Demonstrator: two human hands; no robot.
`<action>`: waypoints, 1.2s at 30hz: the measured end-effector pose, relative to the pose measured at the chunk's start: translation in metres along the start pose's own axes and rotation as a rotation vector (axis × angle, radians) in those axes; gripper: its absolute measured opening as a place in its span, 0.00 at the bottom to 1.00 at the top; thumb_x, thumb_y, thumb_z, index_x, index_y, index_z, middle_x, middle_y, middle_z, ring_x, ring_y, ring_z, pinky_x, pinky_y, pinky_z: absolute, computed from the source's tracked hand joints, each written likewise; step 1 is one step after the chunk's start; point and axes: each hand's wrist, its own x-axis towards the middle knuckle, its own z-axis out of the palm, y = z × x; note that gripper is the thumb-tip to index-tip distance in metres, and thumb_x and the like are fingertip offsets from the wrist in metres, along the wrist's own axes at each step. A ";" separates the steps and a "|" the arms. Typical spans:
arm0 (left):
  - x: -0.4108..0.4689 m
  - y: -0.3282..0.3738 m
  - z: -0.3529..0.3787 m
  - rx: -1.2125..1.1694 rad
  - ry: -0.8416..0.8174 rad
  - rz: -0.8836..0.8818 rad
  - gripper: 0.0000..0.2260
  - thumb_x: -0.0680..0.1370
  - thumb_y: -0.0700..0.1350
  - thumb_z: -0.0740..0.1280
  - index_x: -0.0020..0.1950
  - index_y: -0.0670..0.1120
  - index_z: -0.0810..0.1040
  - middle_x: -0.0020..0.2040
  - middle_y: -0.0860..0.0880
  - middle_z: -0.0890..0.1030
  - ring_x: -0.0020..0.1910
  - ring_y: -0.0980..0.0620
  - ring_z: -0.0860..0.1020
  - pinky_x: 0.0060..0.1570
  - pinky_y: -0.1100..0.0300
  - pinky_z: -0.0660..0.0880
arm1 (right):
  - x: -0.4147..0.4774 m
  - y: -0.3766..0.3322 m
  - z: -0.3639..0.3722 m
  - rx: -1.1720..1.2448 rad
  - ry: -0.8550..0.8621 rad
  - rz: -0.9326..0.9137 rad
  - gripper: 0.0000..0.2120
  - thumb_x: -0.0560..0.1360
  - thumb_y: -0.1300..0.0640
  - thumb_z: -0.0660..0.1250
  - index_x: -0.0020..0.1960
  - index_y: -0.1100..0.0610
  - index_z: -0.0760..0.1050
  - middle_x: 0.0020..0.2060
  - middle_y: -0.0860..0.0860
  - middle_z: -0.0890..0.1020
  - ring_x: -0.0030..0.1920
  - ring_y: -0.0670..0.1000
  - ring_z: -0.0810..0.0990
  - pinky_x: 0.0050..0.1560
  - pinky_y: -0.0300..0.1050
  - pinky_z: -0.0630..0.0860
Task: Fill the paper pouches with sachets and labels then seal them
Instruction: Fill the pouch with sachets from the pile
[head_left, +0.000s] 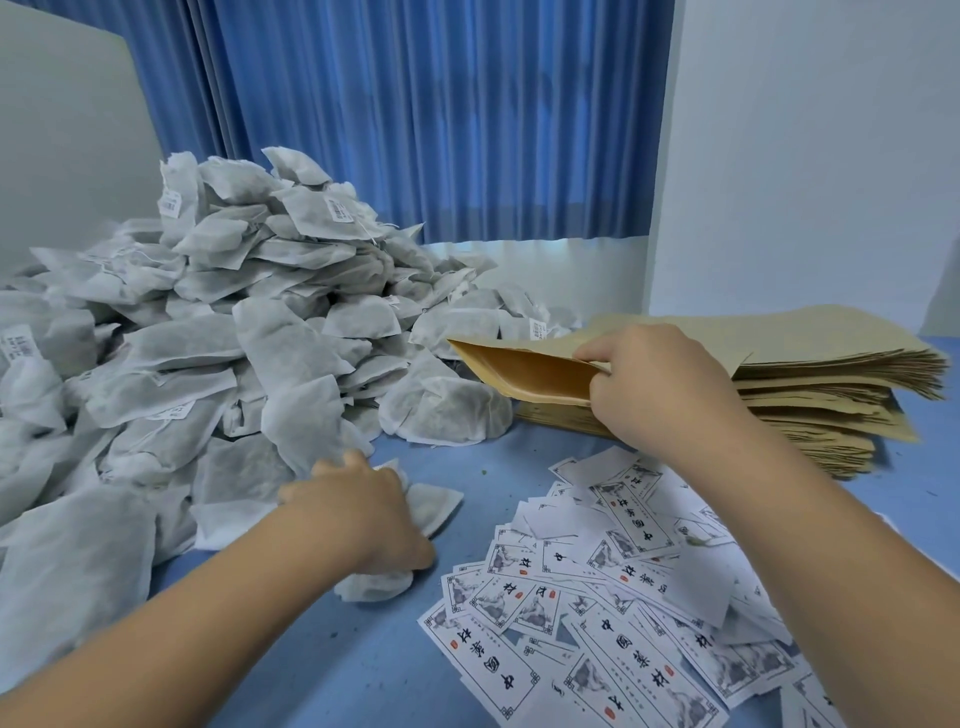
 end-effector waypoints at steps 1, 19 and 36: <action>0.000 -0.001 -0.002 0.019 -0.010 0.007 0.24 0.70 0.63 0.62 0.61 0.52 0.68 0.54 0.48 0.67 0.59 0.45 0.67 0.54 0.50 0.70 | 0.000 -0.001 0.000 -0.002 -0.001 -0.001 0.18 0.66 0.64 0.61 0.51 0.52 0.80 0.51 0.54 0.80 0.47 0.60 0.78 0.46 0.49 0.77; -0.003 -0.016 -0.010 -0.310 0.743 0.258 0.08 0.74 0.51 0.62 0.44 0.50 0.65 0.41 0.54 0.69 0.40 0.50 0.70 0.30 0.58 0.62 | 0.000 0.001 -0.001 0.037 -0.003 -0.010 0.18 0.68 0.63 0.60 0.51 0.49 0.81 0.50 0.53 0.79 0.45 0.58 0.77 0.44 0.47 0.77; -0.001 0.031 -0.074 -0.082 0.626 0.875 0.05 0.74 0.54 0.58 0.48 0.57 0.67 0.47 0.57 0.73 0.42 0.55 0.71 0.34 0.60 0.63 | 0.005 0.007 -0.013 0.238 -0.051 0.039 0.16 0.65 0.64 0.60 0.45 0.52 0.83 0.37 0.54 0.81 0.41 0.57 0.79 0.42 0.48 0.79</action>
